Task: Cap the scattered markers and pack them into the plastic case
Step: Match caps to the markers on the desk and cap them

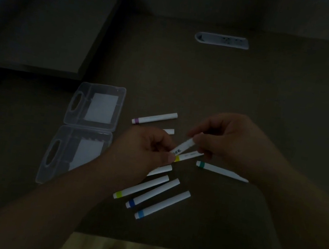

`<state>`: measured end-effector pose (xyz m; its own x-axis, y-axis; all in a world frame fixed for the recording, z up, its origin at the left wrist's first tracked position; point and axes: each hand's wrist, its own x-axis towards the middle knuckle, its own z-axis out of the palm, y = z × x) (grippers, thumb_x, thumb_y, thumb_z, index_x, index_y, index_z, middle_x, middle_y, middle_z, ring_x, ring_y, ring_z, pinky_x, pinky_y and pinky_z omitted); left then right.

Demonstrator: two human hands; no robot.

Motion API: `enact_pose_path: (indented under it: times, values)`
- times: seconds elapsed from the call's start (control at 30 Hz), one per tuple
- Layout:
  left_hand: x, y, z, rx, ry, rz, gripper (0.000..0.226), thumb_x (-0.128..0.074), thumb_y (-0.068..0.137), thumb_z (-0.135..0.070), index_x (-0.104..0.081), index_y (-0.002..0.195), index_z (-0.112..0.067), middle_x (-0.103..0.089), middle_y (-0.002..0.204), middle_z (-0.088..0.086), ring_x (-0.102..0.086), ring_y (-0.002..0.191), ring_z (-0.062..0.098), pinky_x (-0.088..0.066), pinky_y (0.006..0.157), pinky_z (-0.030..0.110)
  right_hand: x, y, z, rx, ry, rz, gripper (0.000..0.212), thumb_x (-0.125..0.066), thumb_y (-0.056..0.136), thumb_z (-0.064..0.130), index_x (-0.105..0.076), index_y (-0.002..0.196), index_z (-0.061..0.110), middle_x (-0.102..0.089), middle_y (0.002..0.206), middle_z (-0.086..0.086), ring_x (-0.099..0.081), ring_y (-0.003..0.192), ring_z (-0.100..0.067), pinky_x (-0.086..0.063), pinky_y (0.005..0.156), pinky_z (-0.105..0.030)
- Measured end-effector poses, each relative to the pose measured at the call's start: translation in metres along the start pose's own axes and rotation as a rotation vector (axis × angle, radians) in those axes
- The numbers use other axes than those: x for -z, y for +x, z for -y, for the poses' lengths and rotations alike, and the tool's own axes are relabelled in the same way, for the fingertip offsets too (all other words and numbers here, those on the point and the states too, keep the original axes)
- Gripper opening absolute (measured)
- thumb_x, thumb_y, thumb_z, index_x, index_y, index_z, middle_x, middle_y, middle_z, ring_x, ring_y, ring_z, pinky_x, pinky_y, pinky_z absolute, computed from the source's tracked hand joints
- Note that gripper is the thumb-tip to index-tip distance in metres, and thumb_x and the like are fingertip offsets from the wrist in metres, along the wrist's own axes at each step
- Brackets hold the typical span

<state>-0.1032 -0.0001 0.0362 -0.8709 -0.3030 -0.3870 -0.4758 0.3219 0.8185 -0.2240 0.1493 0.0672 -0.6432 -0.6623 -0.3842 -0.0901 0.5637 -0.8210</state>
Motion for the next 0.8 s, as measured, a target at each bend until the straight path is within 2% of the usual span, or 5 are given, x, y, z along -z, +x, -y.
enact_pose_path:
  times: [0.1,0.3,0.5,0.67,0.8]
  values:
    - [0.000,-0.002,0.001,0.001,0.045,-0.002,0.014,-0.069,0.086,-0.020,-0.066,0.083,-0.033,-0.069,0.087,-0.006,-0.067,0.083,0.007,-0.057,0.079,0.030,-0.003,-0.001,0.002,-0.007,0.013,0.004,0.019,-0.065,0.089,0.017,-0.069,0.080,0.033,-0.071,0.078,0.008,-0.068,0.071,-0.008,-0.056,0.062,-0.020]
    - [-0.002,-0.006,0.007,0.056,0.101,-0.001,0.016,-0.067,0.088,-0.023,-0.063,0.082,-0.038,-0.065,0.085,-0.013,-0.062,0.077,-0.003,-0.043,0.062,0.012,-0.015,-0.005,0.001,-0.026,-0.011,0.020,0.021,-0.063,0.091,0.018,-0.065,0.082,0.037,-0.068,0.085,0.006,-0.067,0.076,-0.007,-0.054,0.062,-0.019]
    - [0.002,-0.011,0.007,0.032,0.068,-0.033,0.013,-0.066,0.088,-0.025,-0.065,0.082,-0.036,-0.066,0.084,-0.018,-0.061,0.078,-0.007,-0.045,0.066,0.016,-0.020,-0.004,-0.004,0.029,0.034,-0.030,0.021,-0.063,0.091,0.020,-0.063,0.088,0.041,-0.068,0.088,0.008,-0.068,0.075,-0.002,-0.055,0.062,-0.018]
    - [0.018,-0.009,0.016,0.042,0.088,-0.175,0.012,-0.069,0.087,-0.024,-0.066,0.086,-0.036,-0.067,0.085,-0.012,-0.064,0.079,0.000,-0.051,0.071,0.023,-0.011,-0.009,-0.023,-0.059,0.084,-0.243,0.016,-0.063,0.091,0.022,-0.061,0.099,0.037,-0.062,0.097,0.011,-0.063,0.084,-0.005,-0.048,0.067,-0.019]
    - [0.022,-0.001,0.029,0.061,0.405,-0.209,0.011,-0.063,0.091,-0.025,-0.064,0.098,-0.034,-0.059,0.095,-0.012,-0.058,0.085,0.003,-0.048,0.073,0.021,-0.005,-0.019,-0.056,-0.129,-0.181,-0.282,0.019,-0.064,0.091,0.025,-0.056,0.096,0.042,-0.054,0.102,0.015,-0.050,0.084,0.003,-0.037,0.064,-0.015]
